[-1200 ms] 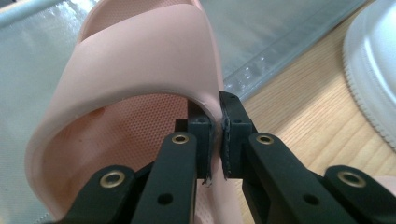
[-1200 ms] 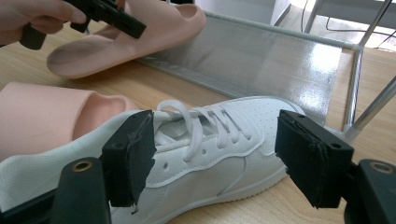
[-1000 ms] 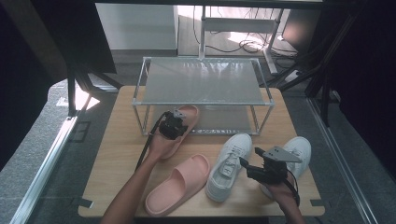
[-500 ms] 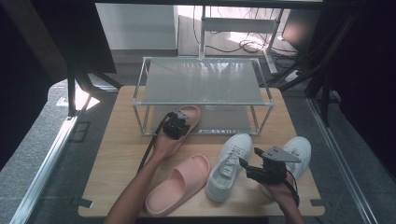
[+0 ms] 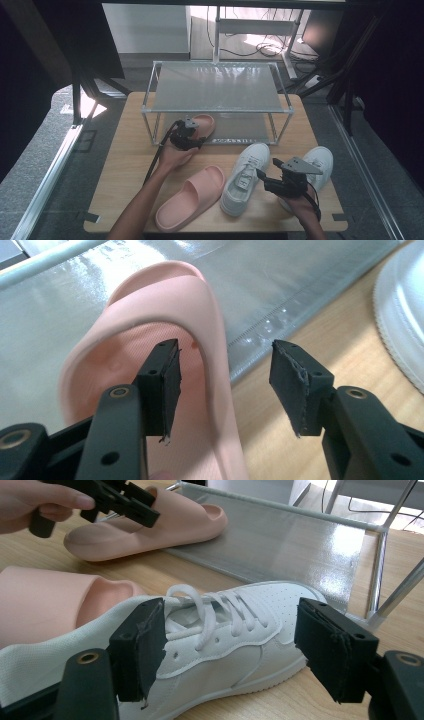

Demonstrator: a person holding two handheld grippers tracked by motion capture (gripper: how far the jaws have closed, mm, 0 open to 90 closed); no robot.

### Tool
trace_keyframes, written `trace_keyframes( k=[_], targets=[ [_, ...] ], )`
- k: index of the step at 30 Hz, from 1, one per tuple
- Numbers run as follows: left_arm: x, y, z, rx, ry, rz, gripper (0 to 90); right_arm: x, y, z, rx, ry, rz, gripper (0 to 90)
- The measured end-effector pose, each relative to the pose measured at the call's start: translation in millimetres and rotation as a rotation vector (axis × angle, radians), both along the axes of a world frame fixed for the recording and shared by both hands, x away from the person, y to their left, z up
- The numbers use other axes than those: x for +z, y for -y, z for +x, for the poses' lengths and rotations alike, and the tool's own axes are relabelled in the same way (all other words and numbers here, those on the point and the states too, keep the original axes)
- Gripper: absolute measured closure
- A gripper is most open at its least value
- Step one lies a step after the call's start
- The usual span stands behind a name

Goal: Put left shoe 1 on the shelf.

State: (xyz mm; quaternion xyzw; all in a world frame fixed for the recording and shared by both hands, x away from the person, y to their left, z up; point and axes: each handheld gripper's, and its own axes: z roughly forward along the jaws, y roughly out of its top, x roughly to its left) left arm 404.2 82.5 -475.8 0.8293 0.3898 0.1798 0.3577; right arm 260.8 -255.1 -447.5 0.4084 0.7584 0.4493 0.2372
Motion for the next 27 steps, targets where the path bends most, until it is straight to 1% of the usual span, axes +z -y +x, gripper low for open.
trace_keyframes(
  k=[1, 3, 4, 5, 6, 7, 8, 9, 10, 11, 12, 13, 15, 16, 17, 18, 19, 20, 22, 24, 25, 26, 27],
  targets=[
    [0.0, 0.0, 0.0, 0.0, 0.0, 0.0, 48.9, 0.0, 0.0, 0.0, 0.0, 0.0, 0.0, 29.1],
    [2.6, -4.6, -7.0, -0.009, -0.009, 0.001, 50.4, 0.1, -0.1, -0.2, 0.001, -0.001, -0.002, 29.1],
    [5.0, -9.2, -15.4, -0.008, -0.009, 0.008, 57.6, 0.0, -0.5, -0.2, 0.001, 0.001, 0.0, 29.1],
    [5.0, -9.2, -15.4, -0.008, -0.009, 0.008, 60.8, 0.0, -0.5, -0.2, 0.001, 0.001, 0.0, 29.1],
    [6.7, -15.0, -24.8, -0.005, -0.005, 0.007, 65.6, 0.1, -0.9, -0.5, 0.002, 0.001, 0.0, 29.1],
    [7.4, -18.3, -29.5, -0.005, -0.01, 0.003, 70.3, 0.3, -1.0, -0.7, 0.003, 0.0, -0.002, 29.1],
    [7.4, -18.3, -29.5, -0.005, -0.01, 0.003, 74.1, 0.3, -1.0, -0.7, 0.003, 0.0, -0.002, 29.1],
    [7.9, -21.5, -34.3, -0.008, -0.012, 0.003, 78.1, 0.5, -1.1, -0.9, 0.003, 0.0, -0.003, 29.1],
    [8.2, -24.9, -39.1, -0.009, -0.013, 0.003, 81.1, 0.5, -1.2, -0.9, 0.002, 0.0, -0.003, 29.1],
    [8.7, -31.5, -48.7, -0.009, -0.016, 0.004, 83.7, 0.5, -1.3, -0.9, 0.003, 0.0, -0.003, 29.1],
    [9.0, -35.1, -53.1, -0.008, -0.016, 0.0, 86.3, 0.5, -1.7, -1.0, 0.002, 0.001, -0.001, 29.1],
    [9.0, -35.1, -53.1, -0.008, -0.016, 0.0, 88.2, 0.3, -2.0, -1.0, 0.003, 0.003, -0.003, 29.1],
    [9.8, -42.6, -61.2, -0.008, -0.02, -0.008, 89.7, 0.2, -2.5, -1.0, 0.004, 0.003, -0.003, 29.1],
    [9.4, -49.7, -68.7, -0.007, -0.026, -0.008, 90.0, 0.4, -3.2, -1.5, 0.007, 0.0, -0.005, 29.1],
    [9.4, -49.7, -68.7, -0.007, -0.026, -0.008, 90.0, 0.5, -3.4, -1.7, 0.009, 0.001, -0.006, 29.1],
    [7.9, -56.8, -75.6, -0.006, -0.032, -0.01, 90.0, 0.6, -3.5, -1.8, 0.008, 0.003, -0.004, 29.1],
    [6.7, -60.0, -78.7, -0.004, -0.035, -0.01, 90.0, 0.9, -3.0, -1.9, 0.008, 0.001, -0.005, 29.1],
    [5.6, -63.1, -81.4, -0.003, -0.043, -0.008, 90.0, 0.9, -2.6, -1.7, 0.006, 0.003, -0.004, 29.1],
    [3.1, -68.5, -86.2, 0.001, -0.052, -0.019, 90.0, 0.8, -2.1, -1.2, 0.003, 0.004, -0.002, 29.1],
    [-0.1, -73.3, -89.9, 0.002, -0.066, -0.02, 90.0, 0.7, -2.1, -1.0, 0.003, 0.005, -0.004, 29.1],
    [-0.1, -73.3, -89.9, 0.002, -0.066, -0.02, 90.0, 0.8, -2.3, -1.2, 0.004, 0.004, -0.003, 29.1],
    [-5.1, -77.4, -92.5, 0.005, -0.078, -0.012, 90.0, 0.8, -2.5, -1.4, 0.004, 0.004, -0.003, 29.1],
    [-5.1, -77.4, -92.5, 0.005, -0.078, -0.012, 90.0, 0.9, -2.5, -1.6, 0.005, 0.004, -0.005, 29.1]
  ],
)
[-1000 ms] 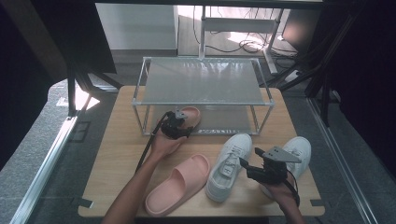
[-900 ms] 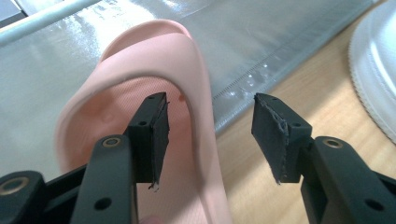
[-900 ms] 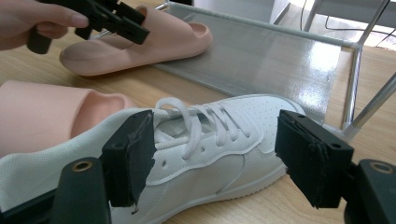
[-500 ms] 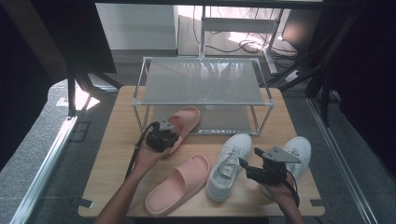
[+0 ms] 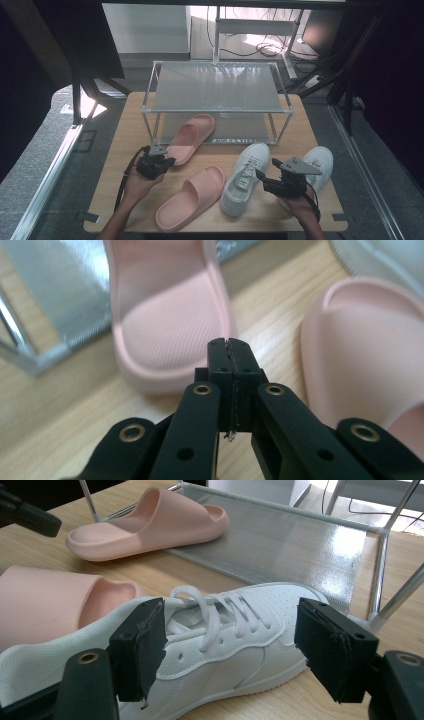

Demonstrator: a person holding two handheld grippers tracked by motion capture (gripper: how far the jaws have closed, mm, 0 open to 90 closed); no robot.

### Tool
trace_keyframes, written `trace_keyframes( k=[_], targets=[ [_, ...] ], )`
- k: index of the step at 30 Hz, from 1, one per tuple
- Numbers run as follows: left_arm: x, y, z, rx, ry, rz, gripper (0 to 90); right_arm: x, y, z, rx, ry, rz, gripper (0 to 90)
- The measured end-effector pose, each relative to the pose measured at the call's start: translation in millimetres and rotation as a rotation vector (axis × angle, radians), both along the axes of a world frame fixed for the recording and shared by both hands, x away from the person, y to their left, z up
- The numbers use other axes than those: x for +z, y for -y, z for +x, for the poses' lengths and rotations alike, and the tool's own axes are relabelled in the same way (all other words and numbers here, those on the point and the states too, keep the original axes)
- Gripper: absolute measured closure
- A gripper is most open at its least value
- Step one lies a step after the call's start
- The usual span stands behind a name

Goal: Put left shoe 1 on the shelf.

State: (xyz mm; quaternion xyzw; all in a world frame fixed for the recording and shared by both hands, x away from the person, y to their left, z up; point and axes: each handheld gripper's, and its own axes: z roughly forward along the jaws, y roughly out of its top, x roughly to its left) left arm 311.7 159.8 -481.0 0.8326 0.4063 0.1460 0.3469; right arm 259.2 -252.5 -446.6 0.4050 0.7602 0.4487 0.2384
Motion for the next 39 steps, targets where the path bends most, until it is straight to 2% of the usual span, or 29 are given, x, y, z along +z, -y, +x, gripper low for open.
trace_keyframes(
  k=[2, 6, 14, 21, 26, 34, 39],
  targets=[
    [-8.6, -5.0, -1.8, 0.003, -0.023, 0.012, 90.0, 0.1, 0.2, 0.0, 0.0, 0.0, 0.0, 29.1],
    [-17.0, -7.4, 1.0, 0.009, -0.037, 0.025, 90.0, -0.4, -0.3, 0.4, -0.002, 0.001, 0.0, 29.1],
    [-22.8, 0.2, 8.2, -0.01, -0.045, 0.039, 90.0, -0.3, 0.6, 0.2, -0.004, 0.0, 0.001, 29.1],
    [-22.2, 3.4, 12.7, -0.02, -0.048, 0.042, 90.0, -0.5, -0.1, 0.5, -0.002, 0.001, -0.001, 29.1],
    [-23.5, 12.2, 21.3, -0.039, -0.054, 0.043, 90.0, -0.8, 0.0, 0.7, -0.003, 0.001, -0.002, 29.1],
    [-22.5, 36.2, 38.8, -0.077, -0.051, 0.042, 90.0, -0.6, 2.0, 0.6, -0.005, 0.0, 0.0, 29.1],
    [-25.0, 42.8, 50.0, -0.091, -0.065, 0.019, 90.0, -0.6, 3.4, 0.7, -0.01, -0.001, 0.002, 29.1]
  ],
)
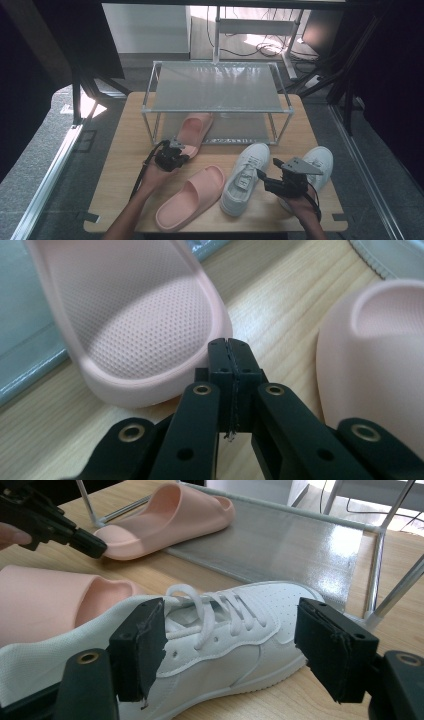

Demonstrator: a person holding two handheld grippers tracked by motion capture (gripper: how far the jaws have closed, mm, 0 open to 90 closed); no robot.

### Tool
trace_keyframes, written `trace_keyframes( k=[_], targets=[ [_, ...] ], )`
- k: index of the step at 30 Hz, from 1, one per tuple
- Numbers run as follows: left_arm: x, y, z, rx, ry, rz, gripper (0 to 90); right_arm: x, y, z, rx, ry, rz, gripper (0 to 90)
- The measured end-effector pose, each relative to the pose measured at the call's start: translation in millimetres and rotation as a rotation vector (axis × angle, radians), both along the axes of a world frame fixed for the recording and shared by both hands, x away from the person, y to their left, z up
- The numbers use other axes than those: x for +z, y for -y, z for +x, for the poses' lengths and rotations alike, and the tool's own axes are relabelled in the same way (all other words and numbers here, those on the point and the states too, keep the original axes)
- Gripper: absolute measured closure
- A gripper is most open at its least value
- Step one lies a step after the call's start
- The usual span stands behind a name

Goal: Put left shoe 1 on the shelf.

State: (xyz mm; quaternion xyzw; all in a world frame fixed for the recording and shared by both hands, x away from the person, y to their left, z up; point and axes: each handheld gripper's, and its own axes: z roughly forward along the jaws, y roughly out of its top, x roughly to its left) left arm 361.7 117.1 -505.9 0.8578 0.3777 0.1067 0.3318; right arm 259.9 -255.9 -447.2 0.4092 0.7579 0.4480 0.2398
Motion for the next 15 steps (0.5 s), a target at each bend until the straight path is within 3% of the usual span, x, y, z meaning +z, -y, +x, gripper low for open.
trace_keyframes(
  k=[7, 15],
  targets=[
    [0.1, 10.6, 12.3, -0.002, 0.007, -0.005, 90.0, -0.4, -0.1, 0.4, 0.001, -0.002, -0.001, 29.1],
    [2.5, 5.4, 0.7, -0.03, -0.003, 0.027, 90.0, -0.5, 1.2, 0.4, -0.001, -0.003, -0.001, 29.1]
  ],
)
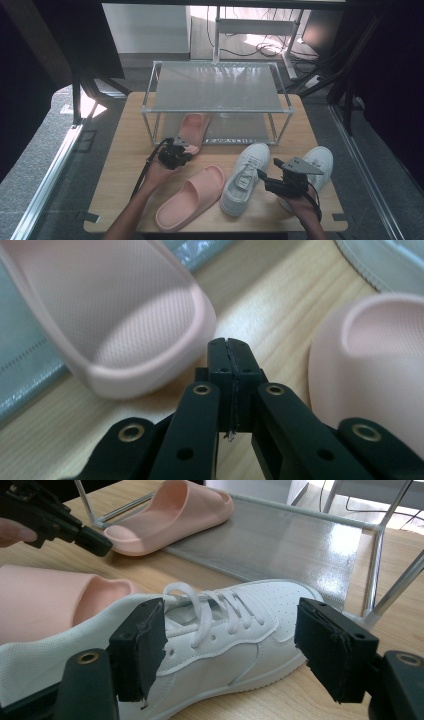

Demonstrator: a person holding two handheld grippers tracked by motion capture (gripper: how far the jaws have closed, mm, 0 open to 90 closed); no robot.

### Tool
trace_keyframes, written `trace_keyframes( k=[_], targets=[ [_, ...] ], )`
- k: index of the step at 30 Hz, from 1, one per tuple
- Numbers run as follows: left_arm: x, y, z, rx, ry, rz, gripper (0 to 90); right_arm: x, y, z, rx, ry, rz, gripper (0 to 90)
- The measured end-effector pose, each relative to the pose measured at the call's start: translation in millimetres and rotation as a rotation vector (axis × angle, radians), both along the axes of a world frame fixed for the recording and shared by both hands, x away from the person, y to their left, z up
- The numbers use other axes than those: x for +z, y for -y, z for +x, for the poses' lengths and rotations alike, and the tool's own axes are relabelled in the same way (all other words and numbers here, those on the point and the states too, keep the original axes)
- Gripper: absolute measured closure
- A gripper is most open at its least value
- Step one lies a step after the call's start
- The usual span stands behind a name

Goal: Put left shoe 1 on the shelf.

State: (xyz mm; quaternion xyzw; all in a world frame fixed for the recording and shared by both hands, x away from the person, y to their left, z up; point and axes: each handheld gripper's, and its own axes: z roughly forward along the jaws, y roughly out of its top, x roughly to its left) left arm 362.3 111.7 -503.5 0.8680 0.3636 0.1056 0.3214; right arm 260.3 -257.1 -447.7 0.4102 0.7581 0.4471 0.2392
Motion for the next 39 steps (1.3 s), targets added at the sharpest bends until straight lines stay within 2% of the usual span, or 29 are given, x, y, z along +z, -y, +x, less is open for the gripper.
trace_keyframes(
  k=[4, 6, 17, 21, 22, 26, 33, 39],
  targets=[
    [-8.3, 0.1, 5.7, 0.016, -0.012, 0.014, 90.0, 1.2, -1.7, -1.0, 0.005, 0.004, -0.001, 29.1],
    [-9.6, 0.0, 7.9, 0.015, -0.014, 0.0, 90.0, 1.2, -2.1, -1.1, 0.005, 0.006, 0.001, 29.1],
    [-13.2, 12.5, 31.2, 0.04, 0.01, 0.007, 90.0, -0.2, -0.5, 0.1, 0.001, 0.001, 0.0, 29.1],
    [-17.1, 13.1, 40.7, 0.062, 0.013, -0.027, 90.0, 0.1, 0.3, -0.2, 0.0, 0.001, -0.001, 29.1],
    [-18.6, 14.4, 42.6, 0.07, 0.024, -0.024, 90.0, -0.3, 0.7, 0.2, -0.002, 0.002, 0.0, 29.1],
    [-20.8, 17.2, 45.8, 0.088, 0.029, -0.037, 90.0, -0.9, 1.4, 0.7, -0.004, 0.0, 0.001, 29.1],
    [-19.8, 25.5, 50.9, 0.088, 0.028, -0.004, 90.0, -0.6, 1.3, 0.0, -0.001, 0.0, -0.001, 29.1],
    [-21.2, 24.7, 52.7, 0.097, 0.028, -0.014, 90.0, -1.4, 2.5, 0.2, -0.006, -0.002, 0.001, 29.1]
  ],
)
